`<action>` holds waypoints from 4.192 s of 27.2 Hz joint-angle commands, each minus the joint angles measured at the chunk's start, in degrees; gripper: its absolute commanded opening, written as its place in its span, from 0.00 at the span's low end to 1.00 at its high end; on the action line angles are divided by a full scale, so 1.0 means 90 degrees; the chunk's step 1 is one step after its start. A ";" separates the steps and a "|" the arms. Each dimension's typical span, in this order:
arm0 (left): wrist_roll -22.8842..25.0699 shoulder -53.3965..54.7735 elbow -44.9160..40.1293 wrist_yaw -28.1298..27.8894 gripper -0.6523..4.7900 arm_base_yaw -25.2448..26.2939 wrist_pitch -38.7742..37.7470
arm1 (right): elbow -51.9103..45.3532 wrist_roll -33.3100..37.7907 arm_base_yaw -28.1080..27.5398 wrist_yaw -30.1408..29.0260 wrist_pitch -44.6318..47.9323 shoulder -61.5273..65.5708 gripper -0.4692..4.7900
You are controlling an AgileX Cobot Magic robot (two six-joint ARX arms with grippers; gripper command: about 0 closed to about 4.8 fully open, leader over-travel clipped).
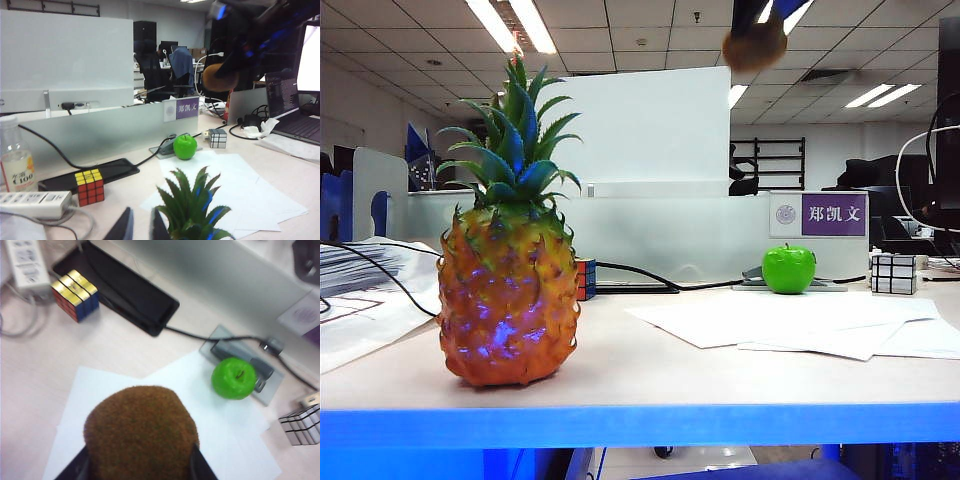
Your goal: Arrange all the fruits from large to small from left to right in a row.
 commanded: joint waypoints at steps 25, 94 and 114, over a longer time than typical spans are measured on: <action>-0.0476 0.0005 0.0022 0.2006 0.22 -0.0911 0.0398 | -0.8629 0.2812 0.2246 0.2696 0.2951 -0.5829 0.08; -0.0109 -0.0002 0.0017 0.1018 0.23 -0.0891 0.0090 | -0.2902 0.1222 -0.1756 0.0090 0.8039 0.2696 1.00; 0.0029 0.0007 0.0019 0.0850 0.23 -0.0891 -0.0012 | -0.1134 0.1178 -0.1970 -0.0165 0.7419 0.4243 1.00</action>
